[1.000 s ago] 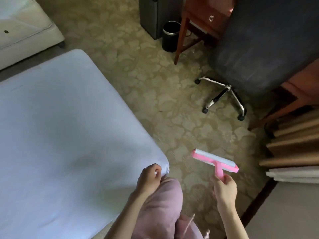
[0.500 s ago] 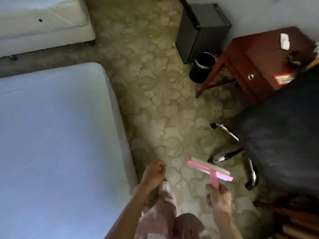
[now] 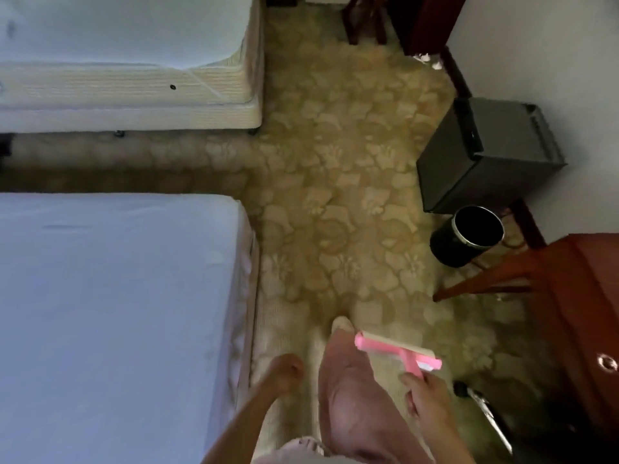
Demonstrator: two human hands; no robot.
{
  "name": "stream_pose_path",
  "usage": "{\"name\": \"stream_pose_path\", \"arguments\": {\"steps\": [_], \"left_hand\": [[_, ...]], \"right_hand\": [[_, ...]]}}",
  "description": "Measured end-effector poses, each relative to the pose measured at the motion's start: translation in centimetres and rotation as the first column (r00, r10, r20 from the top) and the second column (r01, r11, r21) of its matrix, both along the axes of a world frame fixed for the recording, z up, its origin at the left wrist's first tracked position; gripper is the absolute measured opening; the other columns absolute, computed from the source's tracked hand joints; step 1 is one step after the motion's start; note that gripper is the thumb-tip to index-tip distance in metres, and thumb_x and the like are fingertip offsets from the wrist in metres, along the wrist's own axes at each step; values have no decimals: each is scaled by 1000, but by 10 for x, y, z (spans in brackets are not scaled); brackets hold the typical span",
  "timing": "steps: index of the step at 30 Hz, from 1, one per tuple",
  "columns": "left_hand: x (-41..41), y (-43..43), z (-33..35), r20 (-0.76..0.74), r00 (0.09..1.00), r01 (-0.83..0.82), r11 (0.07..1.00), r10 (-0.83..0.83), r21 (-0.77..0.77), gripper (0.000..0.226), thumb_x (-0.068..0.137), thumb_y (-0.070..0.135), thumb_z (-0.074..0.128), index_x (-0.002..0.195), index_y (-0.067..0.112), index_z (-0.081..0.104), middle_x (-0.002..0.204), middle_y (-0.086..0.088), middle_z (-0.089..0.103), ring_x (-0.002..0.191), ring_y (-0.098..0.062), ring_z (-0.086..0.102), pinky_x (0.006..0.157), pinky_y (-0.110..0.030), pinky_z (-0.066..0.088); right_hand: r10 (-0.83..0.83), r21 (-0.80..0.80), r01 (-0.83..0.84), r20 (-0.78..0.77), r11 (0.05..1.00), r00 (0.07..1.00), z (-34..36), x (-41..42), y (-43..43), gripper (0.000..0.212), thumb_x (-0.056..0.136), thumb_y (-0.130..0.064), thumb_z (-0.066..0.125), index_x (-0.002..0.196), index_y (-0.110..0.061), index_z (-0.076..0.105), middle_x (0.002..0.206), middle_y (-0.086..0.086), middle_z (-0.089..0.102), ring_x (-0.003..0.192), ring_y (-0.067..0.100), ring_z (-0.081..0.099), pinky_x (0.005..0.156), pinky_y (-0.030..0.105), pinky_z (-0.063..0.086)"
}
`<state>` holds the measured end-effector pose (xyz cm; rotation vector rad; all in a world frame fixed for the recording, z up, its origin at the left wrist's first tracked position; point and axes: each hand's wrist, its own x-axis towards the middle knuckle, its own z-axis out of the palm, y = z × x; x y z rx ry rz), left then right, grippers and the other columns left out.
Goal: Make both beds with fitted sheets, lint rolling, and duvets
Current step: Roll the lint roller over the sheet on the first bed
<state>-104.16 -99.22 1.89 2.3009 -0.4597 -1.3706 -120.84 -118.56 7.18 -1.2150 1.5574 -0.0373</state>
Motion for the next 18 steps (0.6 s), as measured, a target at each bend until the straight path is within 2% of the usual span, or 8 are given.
{"name": "stream_pose_path", "arguments": {"steps": [2,4,6,8,12,14,16,18], "left_hand": [[61,-49,13,75,979,-189,982,190,-23,26,91,5,49,74,24,50,83,6,54,83,-13,53,59,-8,37],[119,-90,37,144,926,-331,934,348,-132,30,92,6,47,71,27,47,78,9,53,76,-14,54,57,-12,40],[171,-121,59,169,870,-427,878,464,-215,32,91,5,48,71,30,49,78,11,55,72,-9,54,57,-13,41],[211,-134,67,187,823,-487,835,537,-255,31,90,4,51,71,29,51,79,8,59,75,-10,55,68,-21,44],[273,-141,43,210,758,-599,786,618,-149,17,87,13,54,77,26,59,85,0,66,83,-18,60,77,-29,47],[312,-145,23,150,818,-554,831,555,-54,17,85,21,51,71,31,55,90,-1,67,89,-21,62,83,-32,48],[370,-151,10,68,897,-439,898,437,23,17,91,19,48,83,21,63,103,-5,66,98,-20,61,89,-31,47],[446,-158,9,59,866,-500,865,497,39,19,96,19,45,98,15,64,113,-5,63,97,-15,56,89,-26,43]], "right_hand": [[20,-45,-18,33,999,999,18,68,-60,15,84,2,58,73,-2,50,39,5,38,22,7,29,27,15,20],[31,-112,-20,93,994,995,43,139,-105,11,86,3,55,81,-5,50,50,7,39,28,8,33,28,14,22],[99,-172,-77,124,982,987,55,208,-134,10,88,0,56,88,-8,51,55,8,41,39,14,37,30,17,27],[195,-173,-171,131,970,972,60,271,-149,9,88,-4,58,89,-10,52,58,8,44,43,16,39,34,22,31],[449,-103,-440,98,892,888,39,378,-165,13,81,-1,65,75,-8,55,45,2,45,31,9,38,33,21,28],[535,-50,-533,48,845,843,23,430,-172,16,78,0,67,69,-6,55,36,-3,42,25,7,36,30,18,26],[599,-9,-599,7,800,800,13,491,-177,17,78,0,67,66,-4,56,32,-4,42,23,8,36,29,18,25],[650,-10,-650,-17,760,760,12,568,-183,14,78,-5,67,68,-4,57,35,-3,46,26,9,40,31,19,27]]}}
